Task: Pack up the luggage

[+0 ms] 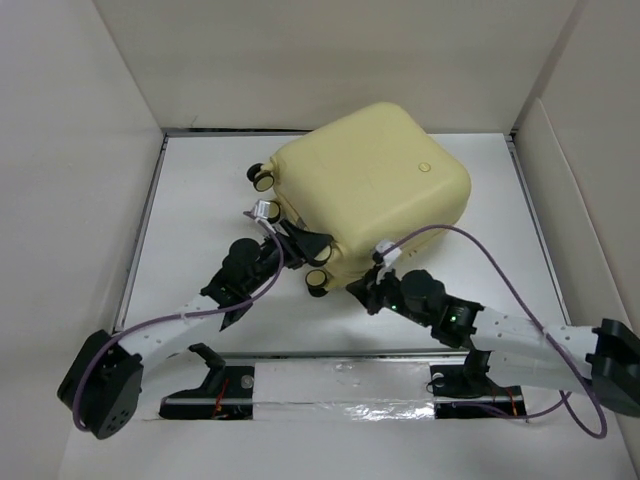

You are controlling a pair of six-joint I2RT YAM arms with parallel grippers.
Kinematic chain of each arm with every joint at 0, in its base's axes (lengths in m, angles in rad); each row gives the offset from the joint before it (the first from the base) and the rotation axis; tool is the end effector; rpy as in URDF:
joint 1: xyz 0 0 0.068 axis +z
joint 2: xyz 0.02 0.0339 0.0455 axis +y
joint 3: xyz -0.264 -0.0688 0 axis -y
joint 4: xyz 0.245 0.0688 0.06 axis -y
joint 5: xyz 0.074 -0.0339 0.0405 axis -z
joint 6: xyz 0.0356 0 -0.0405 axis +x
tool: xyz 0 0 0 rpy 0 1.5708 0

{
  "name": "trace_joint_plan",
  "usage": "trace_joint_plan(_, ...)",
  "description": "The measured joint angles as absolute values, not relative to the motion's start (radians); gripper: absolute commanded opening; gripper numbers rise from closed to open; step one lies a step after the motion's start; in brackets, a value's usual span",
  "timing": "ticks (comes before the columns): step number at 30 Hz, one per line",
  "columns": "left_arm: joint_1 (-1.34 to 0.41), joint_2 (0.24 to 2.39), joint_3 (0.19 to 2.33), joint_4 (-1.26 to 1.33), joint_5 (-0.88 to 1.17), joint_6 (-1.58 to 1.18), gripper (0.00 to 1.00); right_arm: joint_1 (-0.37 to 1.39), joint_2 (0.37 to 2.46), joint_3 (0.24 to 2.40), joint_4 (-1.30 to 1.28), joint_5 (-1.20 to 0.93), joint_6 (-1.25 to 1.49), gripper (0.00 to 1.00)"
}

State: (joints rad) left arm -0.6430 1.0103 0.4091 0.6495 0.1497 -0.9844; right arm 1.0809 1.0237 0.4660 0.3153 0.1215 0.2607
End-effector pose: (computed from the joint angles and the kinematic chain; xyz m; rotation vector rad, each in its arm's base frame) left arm 0.1767 -0.1390 0.2533 -0.1564 1.6925 -1.3799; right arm 0.1113 0.1995 0.2340 -0.6714 1.7702 0.8302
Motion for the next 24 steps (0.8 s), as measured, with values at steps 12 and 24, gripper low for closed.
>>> trace_joint_plan(12, -0.791, 1.157, 0.445, 0.836, 0.062, -0.98, 0.0, 0.531, 0.67, 0.304, 0.12, 0.121, 0.307, 0.12)
trace_joint_plan(24, -0.816, 1.17, 0.445, 0.864, 0.039, -0.968, 0.0, 0.59, 0.669, 0.198, 0.225, -0.204, 0.236, 0.37)
